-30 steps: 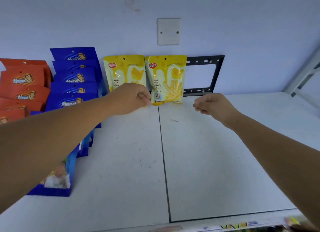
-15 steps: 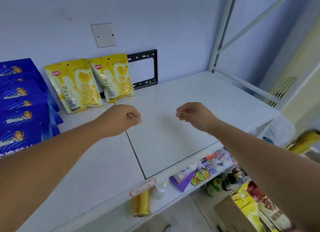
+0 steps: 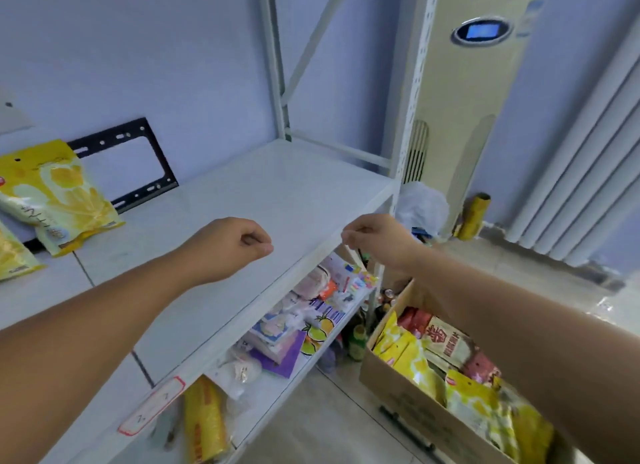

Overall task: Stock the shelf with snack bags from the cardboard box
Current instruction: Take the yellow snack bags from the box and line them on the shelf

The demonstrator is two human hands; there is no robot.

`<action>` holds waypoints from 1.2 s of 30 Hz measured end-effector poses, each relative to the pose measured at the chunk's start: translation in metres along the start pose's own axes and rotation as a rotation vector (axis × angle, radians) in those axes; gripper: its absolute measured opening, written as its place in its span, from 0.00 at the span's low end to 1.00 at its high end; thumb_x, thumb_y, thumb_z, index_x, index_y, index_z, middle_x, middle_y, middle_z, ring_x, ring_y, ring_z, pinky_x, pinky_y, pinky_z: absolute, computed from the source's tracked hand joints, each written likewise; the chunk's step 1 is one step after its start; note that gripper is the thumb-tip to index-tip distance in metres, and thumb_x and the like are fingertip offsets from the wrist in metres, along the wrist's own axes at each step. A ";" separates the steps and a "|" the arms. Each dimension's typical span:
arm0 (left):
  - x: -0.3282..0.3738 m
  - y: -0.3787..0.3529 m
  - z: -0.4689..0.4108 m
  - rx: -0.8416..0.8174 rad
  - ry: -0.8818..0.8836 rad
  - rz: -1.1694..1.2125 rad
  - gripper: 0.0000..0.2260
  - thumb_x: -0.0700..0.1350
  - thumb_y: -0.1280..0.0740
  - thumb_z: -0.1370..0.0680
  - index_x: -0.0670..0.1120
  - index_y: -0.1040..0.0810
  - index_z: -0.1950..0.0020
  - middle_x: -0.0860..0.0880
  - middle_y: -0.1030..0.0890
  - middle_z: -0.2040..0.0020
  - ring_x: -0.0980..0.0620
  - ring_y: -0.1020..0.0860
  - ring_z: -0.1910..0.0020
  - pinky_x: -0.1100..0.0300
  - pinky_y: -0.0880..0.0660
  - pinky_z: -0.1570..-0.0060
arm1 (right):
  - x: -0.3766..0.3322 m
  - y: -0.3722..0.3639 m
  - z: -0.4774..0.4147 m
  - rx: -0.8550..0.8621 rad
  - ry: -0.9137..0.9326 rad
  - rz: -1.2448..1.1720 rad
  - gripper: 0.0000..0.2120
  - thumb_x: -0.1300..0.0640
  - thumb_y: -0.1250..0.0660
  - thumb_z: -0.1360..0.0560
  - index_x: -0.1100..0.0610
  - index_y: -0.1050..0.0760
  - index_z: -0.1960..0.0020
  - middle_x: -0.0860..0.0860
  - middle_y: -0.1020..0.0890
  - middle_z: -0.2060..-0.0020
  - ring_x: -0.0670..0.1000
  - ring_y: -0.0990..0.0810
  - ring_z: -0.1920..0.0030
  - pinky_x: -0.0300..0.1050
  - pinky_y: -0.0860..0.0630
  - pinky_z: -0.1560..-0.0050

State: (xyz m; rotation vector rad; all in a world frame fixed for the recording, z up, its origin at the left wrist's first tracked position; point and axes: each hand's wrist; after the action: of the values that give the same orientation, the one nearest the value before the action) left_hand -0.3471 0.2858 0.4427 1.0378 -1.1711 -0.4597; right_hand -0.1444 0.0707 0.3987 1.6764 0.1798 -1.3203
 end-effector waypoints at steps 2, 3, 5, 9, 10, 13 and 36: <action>0.032 -0.025 -0.022 -0.040 -0.037 -0.012 0.04 0.52 0.28 0.24 0.55 0.17 0.51 0.60 0.17 0.55 0.64 0.20 0.55 0.67 0.26 0.54 | 0.030 0.031 0.008 0.022 -0.035 0.008 0.12 0.51 0.31 0.22 0.59 0.17 0.51 0.55 0.14 0.55 0.53 0.18 0.57 0.49 0.22 0.53; 0.048 -0.039 -0.035 -0.059 -0.055 -0.015 0.04 0.52 0.29 0.23 0.55 0.17 0.51 0.60 0.17 0.54 0.64 0.20 0.54 0.67 0.27 0.54 | 0.047 0.048 0.012 0.039 -0.054 0.021 0.11 0.51 0.31 0.21 0.59 0.17 0.50 0.54 0.14 0.55 0.53 0.18 0.56 0.48 0.22 0.52; 0.081 -0.069 -0.059 -0.104 -0.082 -0.010 0.04 0.52 0.29 0.23 0.54 0.17 0.50 0.59 0.17 0.54 0.64 0.20 0.54 0.67 0.26 0.54 | 0.080 0.078 0.019 0.062 -0.099 0.030 0.13 0.51 0.31 0.21 0.62 0.17 0.50 0.53 0.16 0.59 0.52 0.20 0.58 0.47 0.23 0.53; 0.144 -0.138 -0.105 -0.209 -0.117 0.034 0.01 0.50 0.28 0.23 0.56 0.18 0.52 0.58 0.17 0.56 0.63 0.19 0.57 0.67 0.25 0.56 | 0.152 0.134 0.033 0.084 -0.201 0.053 0.14 0.50 0.31 0.23 0.62 0.17 0.54 0.55 0.15 0.60 0.55 0.18 0.59 0.50 0.21 0.52; 0.159 -0.156 -0.115 -0.235 -0.123 0.045 0.01 0.50 0.28 0.23 0.55 0.17 0.52 0.58 0.17 0.56 0.63 0.19 0.58 0.68 0.26 0.58 | 0.170 0.146 0.036 0.087 -0.235 0.049 0.14 0.49 0.31 0.23 0.61 0.17 0.54 0.57 0.15 0.58 0.57 0.17 0.56 0.53 0.20 0.50; 0.192 -0.211 -0.140 -0.306 -0.120 0.071 0.04 0.50 0.28 0.23 0.52 0.17 0.50 0.56 0.16 0.56 0.63 0.19 0.60 0.67 0.27 0.60 | 0.219 0.173 0.050 0.078 -0.322 0.029 0.12 0.48 0.30 0.23 0.56 0.16 0.57 0.54 0.14 0.59 0.55 0.16 0.55 0.56 0.19 0.48; 0.067 -0.527 -0.185 -0.698 0.267 0.009 0.14 0.52 0.25 0.26 0.48 0.18 0.44 0.49 0.17 0.43 0.50 0.20 0.44 0.56 0.26 0.45 | 0.494 0.067 0.114 0.010 -0.890 -0.073 0.10 0.51 0.31 0.21 0.57 0.16 0.49 0.52 0.15 0.56 0.49 0.20 0.61 0.42 0.26 0.64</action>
State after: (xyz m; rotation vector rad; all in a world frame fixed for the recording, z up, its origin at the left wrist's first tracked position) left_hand -0.0473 0.0560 0.0261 0.4654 -0.6898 -0.6406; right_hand 0.0200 -0.2548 0.0402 0.9591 -0.2934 -1.9882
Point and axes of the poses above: each hand's wrist, its own z-axis away from the middle knuckle, its own y-axis out of the back of the hand, x = y × z
